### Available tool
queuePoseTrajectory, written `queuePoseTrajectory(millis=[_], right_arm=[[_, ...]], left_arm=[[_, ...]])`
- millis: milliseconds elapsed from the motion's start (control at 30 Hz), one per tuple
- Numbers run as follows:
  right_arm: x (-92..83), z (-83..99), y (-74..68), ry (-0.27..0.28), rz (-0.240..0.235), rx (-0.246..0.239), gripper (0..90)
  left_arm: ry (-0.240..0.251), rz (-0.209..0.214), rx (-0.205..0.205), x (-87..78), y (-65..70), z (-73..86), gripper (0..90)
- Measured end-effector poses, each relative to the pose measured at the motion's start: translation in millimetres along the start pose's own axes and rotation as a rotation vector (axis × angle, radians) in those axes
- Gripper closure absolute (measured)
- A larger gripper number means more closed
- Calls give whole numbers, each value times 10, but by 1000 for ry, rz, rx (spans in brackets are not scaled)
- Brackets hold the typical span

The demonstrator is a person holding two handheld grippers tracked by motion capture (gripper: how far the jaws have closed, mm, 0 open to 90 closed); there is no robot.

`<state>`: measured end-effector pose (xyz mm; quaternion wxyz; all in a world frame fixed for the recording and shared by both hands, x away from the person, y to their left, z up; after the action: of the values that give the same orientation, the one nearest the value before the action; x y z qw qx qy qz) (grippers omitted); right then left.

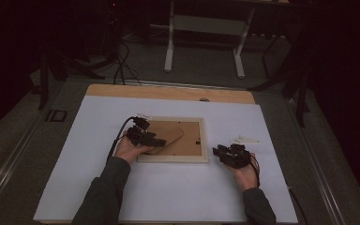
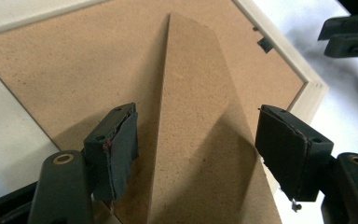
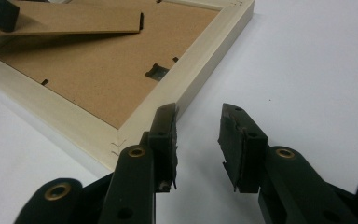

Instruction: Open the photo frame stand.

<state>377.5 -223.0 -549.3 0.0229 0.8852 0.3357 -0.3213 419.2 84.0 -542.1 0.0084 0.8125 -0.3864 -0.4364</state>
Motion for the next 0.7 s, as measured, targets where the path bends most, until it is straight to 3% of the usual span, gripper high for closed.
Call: queuePoseTrajectory(millis=[300, 700], right_arm=[[12, 7, -3, -4, -1, -1, 656], [18, 9, -7, -6, -4, -1, 653]], left_arm=[[-9, 7, 8, 49, 26, 9, 329], [-9, -19, 51, 44, 62, -1, 407]])
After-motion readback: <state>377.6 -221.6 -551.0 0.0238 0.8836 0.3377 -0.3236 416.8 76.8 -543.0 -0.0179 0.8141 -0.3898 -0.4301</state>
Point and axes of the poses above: each handheld gripper's, and its own axes: x roughly forward along the jaws, z roughly out of its underside, y roughly to its right, the point moved 5 cm from there along x, roughly forward along the jaws, and after that the axes turned 3 degrees about -z, right-handed, at the moved point
